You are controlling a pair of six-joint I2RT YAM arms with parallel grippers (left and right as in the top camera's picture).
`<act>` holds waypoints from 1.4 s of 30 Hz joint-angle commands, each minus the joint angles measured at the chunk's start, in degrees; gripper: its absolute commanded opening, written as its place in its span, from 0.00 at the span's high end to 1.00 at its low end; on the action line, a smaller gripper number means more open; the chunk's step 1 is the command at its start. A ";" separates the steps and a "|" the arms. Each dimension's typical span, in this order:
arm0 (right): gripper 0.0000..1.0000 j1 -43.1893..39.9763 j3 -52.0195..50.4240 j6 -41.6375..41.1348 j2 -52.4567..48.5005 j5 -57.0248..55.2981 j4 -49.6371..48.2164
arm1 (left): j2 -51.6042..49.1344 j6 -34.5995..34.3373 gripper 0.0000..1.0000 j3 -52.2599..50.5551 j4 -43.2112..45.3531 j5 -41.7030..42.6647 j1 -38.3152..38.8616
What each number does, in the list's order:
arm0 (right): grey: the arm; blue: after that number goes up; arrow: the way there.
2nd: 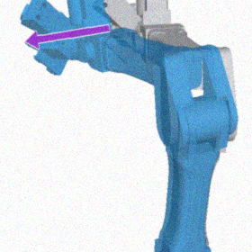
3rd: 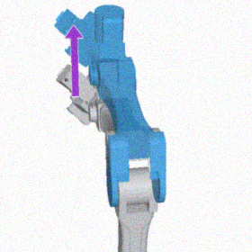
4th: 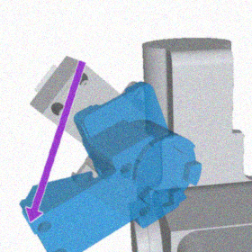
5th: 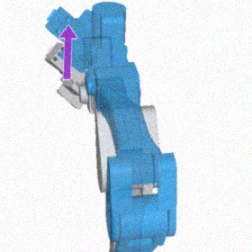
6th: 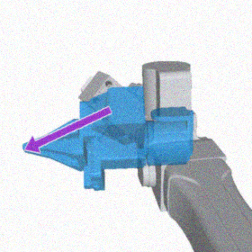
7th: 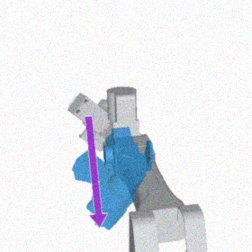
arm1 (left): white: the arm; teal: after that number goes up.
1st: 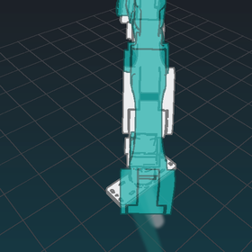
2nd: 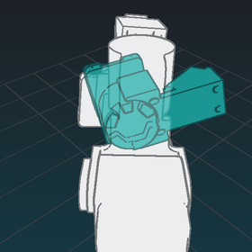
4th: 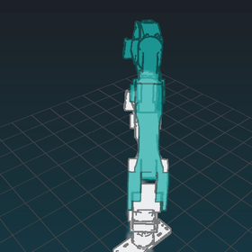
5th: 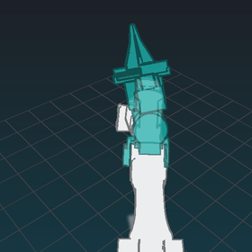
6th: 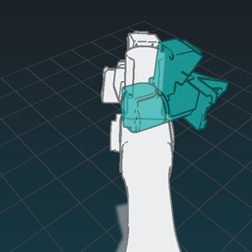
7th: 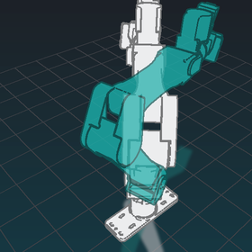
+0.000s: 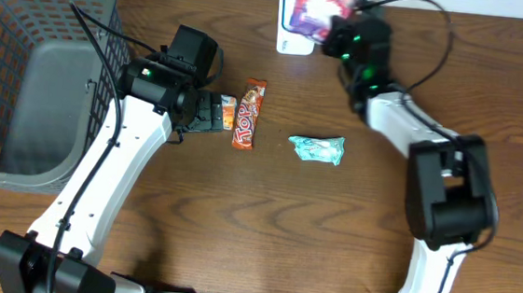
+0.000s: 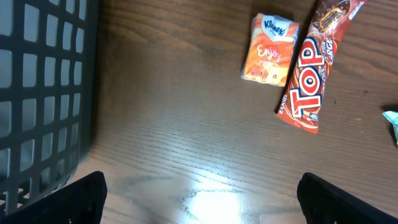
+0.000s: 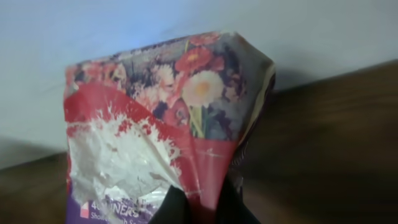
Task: Scan the item barcode
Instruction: 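Place the floral pack at the right edge of the table, then reach the right gripper down and grasp the teal wipes pack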
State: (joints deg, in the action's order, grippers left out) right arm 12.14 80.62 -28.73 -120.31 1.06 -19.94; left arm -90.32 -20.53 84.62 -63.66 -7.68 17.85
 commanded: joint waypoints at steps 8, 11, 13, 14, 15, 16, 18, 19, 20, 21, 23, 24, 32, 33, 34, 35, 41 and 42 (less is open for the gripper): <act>0.98 -21.09 1.75 -1.05 8.96 -4.20 22.84 | -0.28 0.37 0.02 -0.02 -0.17 -0.52 -0.20; 0.99 -26.27 1.70 -1.03 8.37 -6.91 28.89 | -0.28 0.37 0.02 -0.02 -0.17 -0.52 -0.20; 0.97 -29.35 1.70 -1.01 7.76 -10.51 31.69 | -0.28 0.37 0.02 -0.02 -0.17 -0.52 -0.20; 0.92 -30.77 1.70 -1.01 7.41 -12.52 32.74 | -0.28 0.37 0.02 -0.02 -0.17 -0.52 -0.20; 0.90 -32.48 1.70 -0.98 7.08 -14.56 33.88 | -0.28 0.37 0.02 -0.02 -0.17 -0.52 -0.20; 0.88 -34.01 1.70 -0.81 6.88 -15.91 34.84 | -0.28 0.37 0.02 -0.02 -0.17 -0.52 -0.20; 0.84 -37.00 1.70 0.76 6.75 -16.17 36.11 | -0.28 0.37 0.02 -0.02 -0.17 -0.52 -0.20; 0.84 -38.18 1.70 0.74 6.75 -16.17 36.59 | -0.28 0.37 0.02 -0.02 -0.17 -0.52 -0.20; 0.85 -40.00 1.70 0.72 6.75 -15.26 37.05 | -0.28 0.37 0.02 -0.02 -0.17 -0.52 -0.20; 0.82 -40.96 1.70 0.72 6.78 -13.70 37.18 | -0.28 0.37 0.02 -0.02 -0.17 -0.52 -0.20; 0.51 -42.95 1.73 0.79 6.82 -6.84 37.57 | -0.28 0.37 0.02 -0.02 -0.17 -0.52 -0.20; 0.22 -44.06 1.73 1.81 6.95 -0.24 37.57 | -0.28 0.37 0.02 -0.02 -0.17 -0.52 -0.20; 0.07 -44.06 1.77 2.38 7.85 41.88 32.26 | -0.28 0.37 0.02 -0.02 -0.17 -0.52 -0.20; 0.07 -43.41 1.77 3.08 7.85 46.58 32.09 | -0.28 0.37 0.02 -0.02 -0.17 -0.52 -0.20; 0.08 -42.47 1.77 4.11 7.85 51.15 32.28 | -0.28 0.37 0.02 -0.02 -0.17 -0.52 -0.20; 0.11 -41.05 1.77 6.38 7.85 56.83 33.66 | -0.28 0.37 0.02 -0.02 -0.17 -0.52 -0.20; 0.12 -32.46 1.75 25.00 7.80 62.90 52.94 | -0.28 0.37 0.02 -0.02 -0.17 -0.52 -0.20; 0.12 -30.62 1.73 30.40 7.80 61.44 56.83 | -0.28 0.37 0.02 -0.02 -0.17 -0.52 -0.20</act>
State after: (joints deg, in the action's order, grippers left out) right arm -23.57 81.95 -15.92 -113.32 56.01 29.54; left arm -90.32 -20.53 84.62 -63.64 -7.68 17.85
